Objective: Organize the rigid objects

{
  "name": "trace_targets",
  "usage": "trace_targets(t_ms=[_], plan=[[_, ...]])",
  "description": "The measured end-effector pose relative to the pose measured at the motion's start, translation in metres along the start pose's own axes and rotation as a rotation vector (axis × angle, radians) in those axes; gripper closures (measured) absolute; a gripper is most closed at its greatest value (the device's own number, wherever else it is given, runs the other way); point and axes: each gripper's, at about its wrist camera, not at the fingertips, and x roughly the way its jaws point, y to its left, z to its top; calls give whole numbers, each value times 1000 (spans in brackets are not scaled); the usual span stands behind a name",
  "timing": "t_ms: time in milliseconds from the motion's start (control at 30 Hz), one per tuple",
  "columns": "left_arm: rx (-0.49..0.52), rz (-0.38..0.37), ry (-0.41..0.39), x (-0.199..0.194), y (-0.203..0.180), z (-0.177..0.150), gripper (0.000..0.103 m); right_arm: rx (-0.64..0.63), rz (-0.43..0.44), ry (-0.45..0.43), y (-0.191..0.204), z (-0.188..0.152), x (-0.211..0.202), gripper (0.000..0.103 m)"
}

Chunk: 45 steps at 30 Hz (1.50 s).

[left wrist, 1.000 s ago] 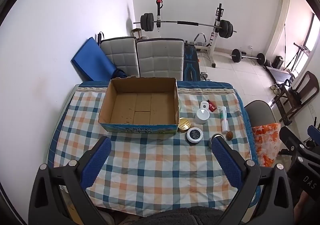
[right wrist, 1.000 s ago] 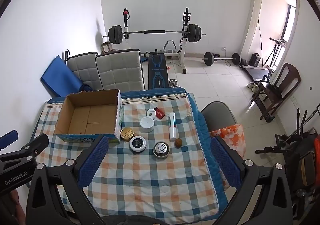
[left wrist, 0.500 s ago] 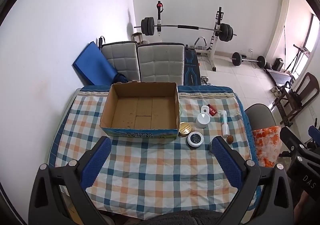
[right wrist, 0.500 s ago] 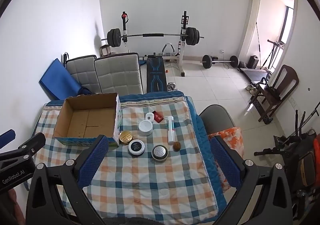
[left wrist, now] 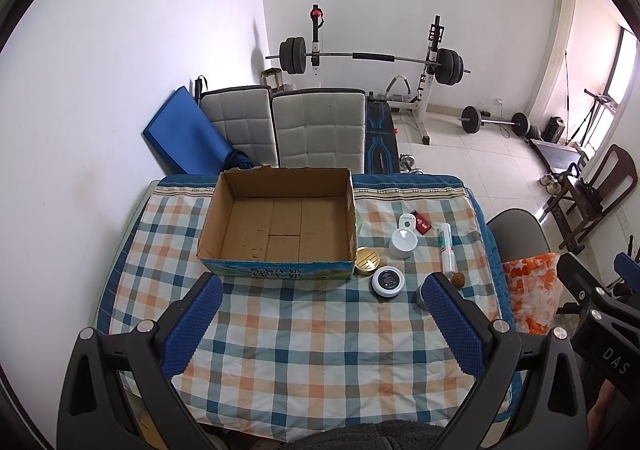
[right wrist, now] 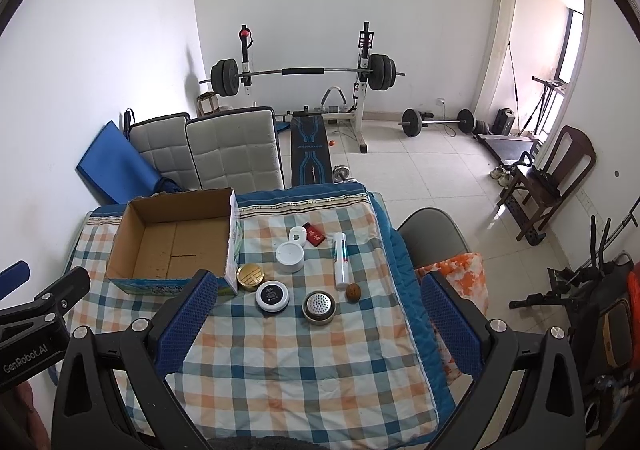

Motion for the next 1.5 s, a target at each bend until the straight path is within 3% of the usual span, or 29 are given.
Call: trace_targets(t_ms=[1500], plan=[[16, 10, -76, -9, 1, 10, 0, 27, -13, -33, -5, 2, -3, 0]])
